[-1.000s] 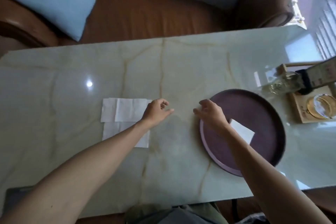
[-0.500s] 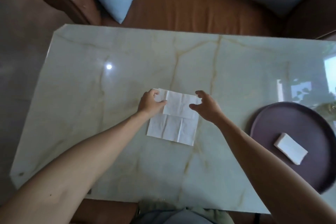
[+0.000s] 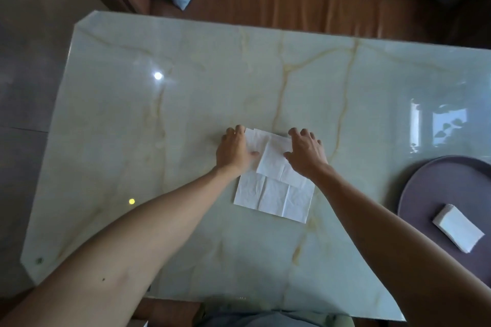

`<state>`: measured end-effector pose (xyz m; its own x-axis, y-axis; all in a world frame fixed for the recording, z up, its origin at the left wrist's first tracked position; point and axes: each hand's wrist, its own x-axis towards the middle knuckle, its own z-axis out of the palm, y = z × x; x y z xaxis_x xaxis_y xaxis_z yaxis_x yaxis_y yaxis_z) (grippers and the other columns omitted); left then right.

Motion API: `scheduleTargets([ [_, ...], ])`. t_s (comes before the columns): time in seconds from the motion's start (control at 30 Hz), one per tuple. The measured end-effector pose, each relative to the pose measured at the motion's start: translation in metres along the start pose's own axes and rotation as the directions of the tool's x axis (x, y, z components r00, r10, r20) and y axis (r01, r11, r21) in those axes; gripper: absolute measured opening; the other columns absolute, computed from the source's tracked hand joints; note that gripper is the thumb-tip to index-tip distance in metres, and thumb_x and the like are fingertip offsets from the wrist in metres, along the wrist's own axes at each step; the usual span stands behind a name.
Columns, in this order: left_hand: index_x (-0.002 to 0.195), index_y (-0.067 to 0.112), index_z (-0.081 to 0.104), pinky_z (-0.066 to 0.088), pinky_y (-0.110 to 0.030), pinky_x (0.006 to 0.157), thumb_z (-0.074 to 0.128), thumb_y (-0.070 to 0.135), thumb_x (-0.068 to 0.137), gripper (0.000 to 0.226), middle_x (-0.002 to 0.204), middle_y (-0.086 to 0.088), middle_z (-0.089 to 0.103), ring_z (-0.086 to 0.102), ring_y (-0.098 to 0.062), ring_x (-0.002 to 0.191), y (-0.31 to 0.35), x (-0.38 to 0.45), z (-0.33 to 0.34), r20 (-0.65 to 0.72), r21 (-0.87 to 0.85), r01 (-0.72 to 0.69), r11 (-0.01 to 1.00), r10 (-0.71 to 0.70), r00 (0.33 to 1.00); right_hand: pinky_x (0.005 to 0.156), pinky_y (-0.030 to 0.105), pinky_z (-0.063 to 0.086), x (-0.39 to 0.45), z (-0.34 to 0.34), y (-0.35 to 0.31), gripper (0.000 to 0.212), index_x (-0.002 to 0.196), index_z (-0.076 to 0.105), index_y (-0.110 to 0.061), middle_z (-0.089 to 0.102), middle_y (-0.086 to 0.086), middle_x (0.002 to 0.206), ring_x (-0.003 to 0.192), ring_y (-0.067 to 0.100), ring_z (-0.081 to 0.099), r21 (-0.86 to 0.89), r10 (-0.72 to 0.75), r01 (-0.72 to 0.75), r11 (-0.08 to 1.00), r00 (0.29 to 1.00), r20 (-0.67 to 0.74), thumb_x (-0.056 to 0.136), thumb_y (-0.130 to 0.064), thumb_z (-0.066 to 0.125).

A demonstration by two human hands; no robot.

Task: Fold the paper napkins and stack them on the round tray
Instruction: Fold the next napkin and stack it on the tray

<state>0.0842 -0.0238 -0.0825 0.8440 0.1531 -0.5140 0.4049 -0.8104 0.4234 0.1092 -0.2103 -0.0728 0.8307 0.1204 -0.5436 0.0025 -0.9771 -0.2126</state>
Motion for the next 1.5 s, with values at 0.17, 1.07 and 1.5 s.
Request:
scheduleTargets([
  [0.17,0.12,0.016,0.044,0.049,-0.04,0.079,0.077,0.031,0.077,0.056,0.119,-0.009,0.057,0.061,-0.034,0.11,-0.003,0.003,0.003,0.022,-0.002,0.006,1.0,-0.006,1.0,0.078,0.047,0.052,-0.001,0.005,0.0,0.033,0.12,0.05,-0.006,0.056,0.015,0.115,0.094,0.042,0.062,0.127,0.034,-0.036,0.991,0.999,0.015,0.088,-0.006,0.058],
  [1.07,0.104,0.011,0.075,0.053,-0.038,0.089,0.059,0.024,0.101,0.02,0.101,0.0,0.077,0.071,-0.021,0.097,0.047,-0.076,-0.022,0.113,-0.491,-0.278,0.826,0.377,0.919,0.073,0.029,0.046,-0.106,-0.057,0.036,0.033,0.116,0.06,-0.013,0.061,-0.002,0.115,0.095,0.016,0.061,0.644,0.029,-0.012,0.765,0.999,-0.017,0.087,-0.02,0.074],
  [1.5,0.087,0.011,0.073,0.032,-0.031,0.056,0.055,0.051,0.093,0.044,0.063,-0.004,0.053,0.037,-0.012,0.056,0.079,-0.103,-0.059,0.144,-0.176,-0.495,0.851,0.52,0.842,0.075,0.037,0.053,-0.14,-0.095,0.047,0.025,0.09,0.075,-0.016,0.07,0.001,0.083,0.082,0.023,0.065,0.296,-0.211,0.242,0.924,0.969,-0.131,0.096,-0.038,0.064],
])
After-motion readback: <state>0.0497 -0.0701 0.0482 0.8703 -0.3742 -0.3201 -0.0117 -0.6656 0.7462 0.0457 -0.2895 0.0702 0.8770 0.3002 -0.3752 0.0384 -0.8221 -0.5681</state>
